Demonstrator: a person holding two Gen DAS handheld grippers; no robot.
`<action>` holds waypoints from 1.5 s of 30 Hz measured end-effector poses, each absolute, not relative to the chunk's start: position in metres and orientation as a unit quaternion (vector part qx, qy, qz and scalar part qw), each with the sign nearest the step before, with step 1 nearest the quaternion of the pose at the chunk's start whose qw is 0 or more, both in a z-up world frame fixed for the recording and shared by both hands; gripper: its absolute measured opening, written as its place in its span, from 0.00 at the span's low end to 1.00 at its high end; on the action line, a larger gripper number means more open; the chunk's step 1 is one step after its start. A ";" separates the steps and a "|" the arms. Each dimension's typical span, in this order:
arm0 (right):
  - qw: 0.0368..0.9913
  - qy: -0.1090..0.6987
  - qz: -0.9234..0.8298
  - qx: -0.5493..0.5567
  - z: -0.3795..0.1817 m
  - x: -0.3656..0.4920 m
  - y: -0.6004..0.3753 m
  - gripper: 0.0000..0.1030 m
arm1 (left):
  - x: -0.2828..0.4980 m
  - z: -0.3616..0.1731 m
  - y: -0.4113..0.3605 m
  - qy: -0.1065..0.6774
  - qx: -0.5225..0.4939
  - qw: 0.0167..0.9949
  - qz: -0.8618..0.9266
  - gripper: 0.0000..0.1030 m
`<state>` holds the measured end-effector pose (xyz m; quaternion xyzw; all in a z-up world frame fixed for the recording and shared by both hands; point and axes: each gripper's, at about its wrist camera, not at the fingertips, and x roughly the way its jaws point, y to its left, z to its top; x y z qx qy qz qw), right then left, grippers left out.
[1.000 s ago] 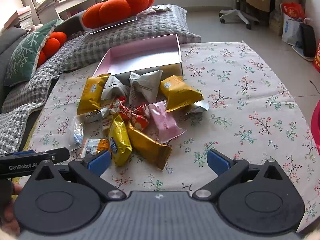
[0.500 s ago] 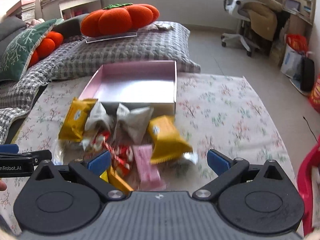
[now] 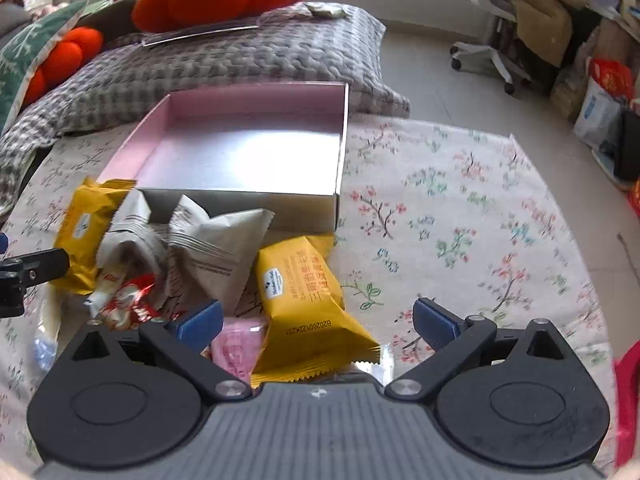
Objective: Organize snacks
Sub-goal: 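Grasp a yellow cake packet with the right tool while the left tool grasps another yellow cake packet, then carry both yellow cake packets into the pink box and open both tools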
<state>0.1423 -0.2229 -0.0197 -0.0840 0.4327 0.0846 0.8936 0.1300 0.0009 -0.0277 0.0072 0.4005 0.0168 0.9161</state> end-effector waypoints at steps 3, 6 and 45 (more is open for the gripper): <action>0.882 0.456 0.081 -0.093 -0.033 0.148 -0.227 0.93 | 0.141 -0.039 0.002 0.402 0.002 0.915 0.012 0.98; 0.883 0.451 0.076 -0.104 -0.035 0.154 -0.227 0.91 | 0.152 -0.047 0.005 0.405 -0.012 0.914 0.008 0.98; 0.904 0.407 0.125 0.025 0.010 0.246 -0.196 0.39 | 0.247 -0.012 0.015 0.358 -0.047 0.933 0.001 0.35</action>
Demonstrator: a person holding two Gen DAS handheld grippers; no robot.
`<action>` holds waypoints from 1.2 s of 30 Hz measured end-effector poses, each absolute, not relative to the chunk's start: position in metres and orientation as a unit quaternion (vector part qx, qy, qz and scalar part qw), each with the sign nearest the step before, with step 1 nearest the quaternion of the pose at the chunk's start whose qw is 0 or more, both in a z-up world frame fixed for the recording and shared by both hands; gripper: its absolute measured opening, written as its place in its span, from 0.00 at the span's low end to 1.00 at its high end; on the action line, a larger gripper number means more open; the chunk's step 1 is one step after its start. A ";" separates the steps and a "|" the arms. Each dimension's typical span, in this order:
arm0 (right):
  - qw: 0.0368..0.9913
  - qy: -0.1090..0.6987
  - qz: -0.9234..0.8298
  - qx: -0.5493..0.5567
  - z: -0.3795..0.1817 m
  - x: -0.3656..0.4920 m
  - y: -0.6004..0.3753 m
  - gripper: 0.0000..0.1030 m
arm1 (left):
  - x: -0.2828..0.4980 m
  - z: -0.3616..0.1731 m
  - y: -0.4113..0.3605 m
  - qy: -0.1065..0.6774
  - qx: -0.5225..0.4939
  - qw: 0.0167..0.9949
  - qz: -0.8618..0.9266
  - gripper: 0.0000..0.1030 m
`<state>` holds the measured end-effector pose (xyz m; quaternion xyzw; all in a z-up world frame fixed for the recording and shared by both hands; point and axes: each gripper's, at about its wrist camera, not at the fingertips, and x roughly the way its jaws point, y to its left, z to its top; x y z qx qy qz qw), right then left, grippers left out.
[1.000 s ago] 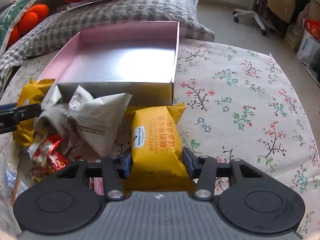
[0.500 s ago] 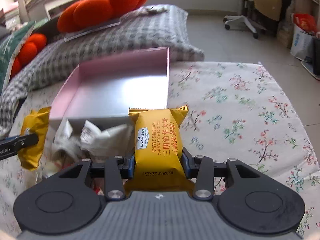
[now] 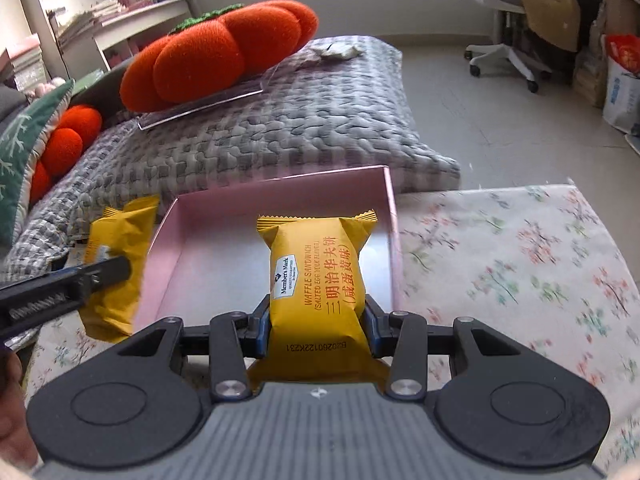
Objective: Organize snacks
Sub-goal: 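Carry both yellow cake packets into the pink box and open both tools, then grasp the pink packet with the right tool while the left tool grasps the clear packet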
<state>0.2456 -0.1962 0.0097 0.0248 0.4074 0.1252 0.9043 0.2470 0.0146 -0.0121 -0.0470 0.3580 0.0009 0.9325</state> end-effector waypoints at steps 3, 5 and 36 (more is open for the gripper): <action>0.903 0.413 0.117 0.009 0.004 0.258 -0.189 0.39 | 0.256 -0.020 0.012 0.366 -0.044 0.930 -0.005 0.35; 0.900 0.420 0.113 0.008 -0.003 0.261 -0.188 0.39 | 0.259 -0.025 0.008 0.366 -0.035 0.930 -0.004 0.35; 0.877 0.466 0.115 0.032 -0.004 0.135 -0.224 0.87 | 0.120 -0.041 0.073 0.427 -0.126 0.893 0.057 0.67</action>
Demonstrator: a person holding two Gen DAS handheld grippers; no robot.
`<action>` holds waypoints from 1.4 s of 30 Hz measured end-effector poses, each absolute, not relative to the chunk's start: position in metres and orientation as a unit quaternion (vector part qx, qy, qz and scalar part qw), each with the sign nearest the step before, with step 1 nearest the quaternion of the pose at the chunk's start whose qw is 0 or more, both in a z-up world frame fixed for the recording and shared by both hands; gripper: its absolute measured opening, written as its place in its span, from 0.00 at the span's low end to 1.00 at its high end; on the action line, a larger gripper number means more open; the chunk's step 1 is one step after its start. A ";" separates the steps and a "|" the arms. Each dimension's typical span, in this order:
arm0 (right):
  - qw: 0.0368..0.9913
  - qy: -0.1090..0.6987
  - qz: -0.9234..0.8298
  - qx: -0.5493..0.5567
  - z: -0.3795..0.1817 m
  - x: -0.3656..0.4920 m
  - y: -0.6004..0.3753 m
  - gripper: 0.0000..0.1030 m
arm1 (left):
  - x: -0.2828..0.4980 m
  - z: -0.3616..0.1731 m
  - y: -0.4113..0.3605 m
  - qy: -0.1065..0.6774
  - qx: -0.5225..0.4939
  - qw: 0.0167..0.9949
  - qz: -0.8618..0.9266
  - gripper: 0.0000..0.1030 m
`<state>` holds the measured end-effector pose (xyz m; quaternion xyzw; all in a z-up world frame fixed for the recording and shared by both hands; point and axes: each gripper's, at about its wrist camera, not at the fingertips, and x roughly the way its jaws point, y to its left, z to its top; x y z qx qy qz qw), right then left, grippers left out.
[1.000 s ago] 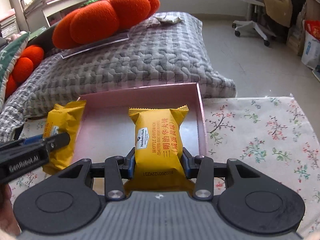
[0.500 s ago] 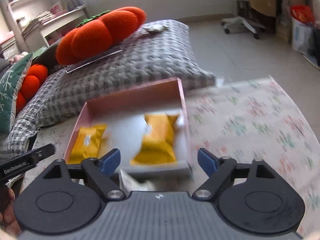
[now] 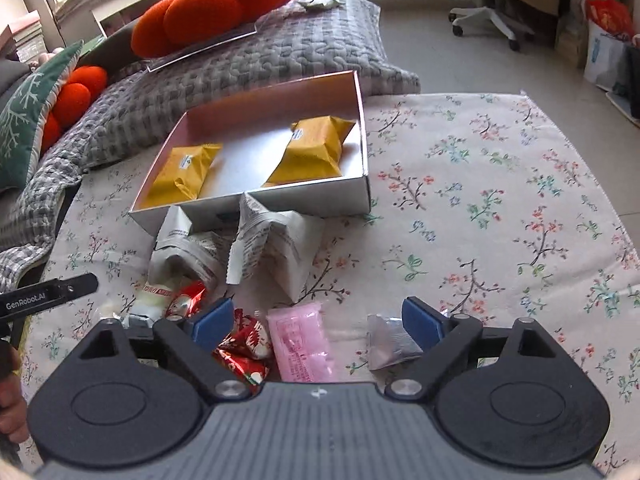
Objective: Organize snacks
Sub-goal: 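Grasp the pink packet with the right tool while the left tool grasps the clear packet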
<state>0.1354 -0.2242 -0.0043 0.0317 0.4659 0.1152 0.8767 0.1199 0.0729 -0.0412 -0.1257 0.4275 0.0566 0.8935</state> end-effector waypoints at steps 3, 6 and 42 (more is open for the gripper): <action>0.872 0.474 0.123 0.024 -0.009 0.130 -0.225 0.86 | 0.112 -0.044 0.067 0.433 -0.110 0.892 0.061 0.67; 0.869 0.479 0.120 0.016 -0.012 0.130 -0.226 0.82 | 0.106 -0.050 0.062 0.446 -0.113 0.886 0.057 0.67; 0.855 0.505 0.117 -0.018 -0.026 0.127 -0.219 0.28 | 0.096 -0.067 0.043 0.463 -0.084 0.881 0.046 0.17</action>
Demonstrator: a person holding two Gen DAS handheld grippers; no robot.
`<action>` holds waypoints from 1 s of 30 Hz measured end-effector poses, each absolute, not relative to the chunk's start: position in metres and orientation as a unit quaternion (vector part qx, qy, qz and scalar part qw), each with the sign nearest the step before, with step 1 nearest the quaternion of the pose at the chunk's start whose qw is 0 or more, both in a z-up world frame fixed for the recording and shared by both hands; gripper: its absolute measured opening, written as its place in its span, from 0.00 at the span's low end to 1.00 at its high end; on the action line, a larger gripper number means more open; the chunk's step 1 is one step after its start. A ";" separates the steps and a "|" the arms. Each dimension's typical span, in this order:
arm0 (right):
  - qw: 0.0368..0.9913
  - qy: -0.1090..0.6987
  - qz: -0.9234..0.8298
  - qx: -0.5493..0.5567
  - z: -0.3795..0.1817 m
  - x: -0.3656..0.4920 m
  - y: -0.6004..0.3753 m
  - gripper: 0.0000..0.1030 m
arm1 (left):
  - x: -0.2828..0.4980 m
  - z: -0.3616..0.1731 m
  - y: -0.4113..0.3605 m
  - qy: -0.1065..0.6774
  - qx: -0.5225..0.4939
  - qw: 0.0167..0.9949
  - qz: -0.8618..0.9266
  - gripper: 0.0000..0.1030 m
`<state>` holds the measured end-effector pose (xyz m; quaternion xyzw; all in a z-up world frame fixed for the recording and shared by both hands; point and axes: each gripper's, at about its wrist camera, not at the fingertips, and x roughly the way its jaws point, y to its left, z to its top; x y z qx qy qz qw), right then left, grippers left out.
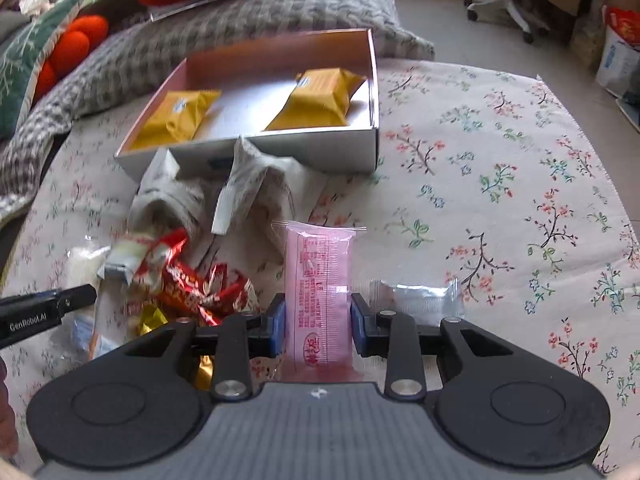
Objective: Organize snacks
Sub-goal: 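Carry the pink and clear packets into the box between the cakes and release both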
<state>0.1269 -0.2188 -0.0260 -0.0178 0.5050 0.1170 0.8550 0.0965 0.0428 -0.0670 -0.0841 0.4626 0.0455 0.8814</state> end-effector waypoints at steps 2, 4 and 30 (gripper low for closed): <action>0.858 0.500 0.118 -0.015 -0.025 0.128 -0.218 0.28 | 0.097 -0.067 0.043 0.460 -0.082 0.883 0.048 0.17; 0.859 0.498 0.118 -0.013 -0.025 0.128 -0.218 0.28 | 0.098 -0.068 0.044 0.460 -0.084 0.883 0.048 0.17; 0.878 0.466 0.108 0.021 -0.011 0.126 -0.228 0.28 | 0.098 -0.045 0.061 0.403 -0.132 0.904 0.053 0.16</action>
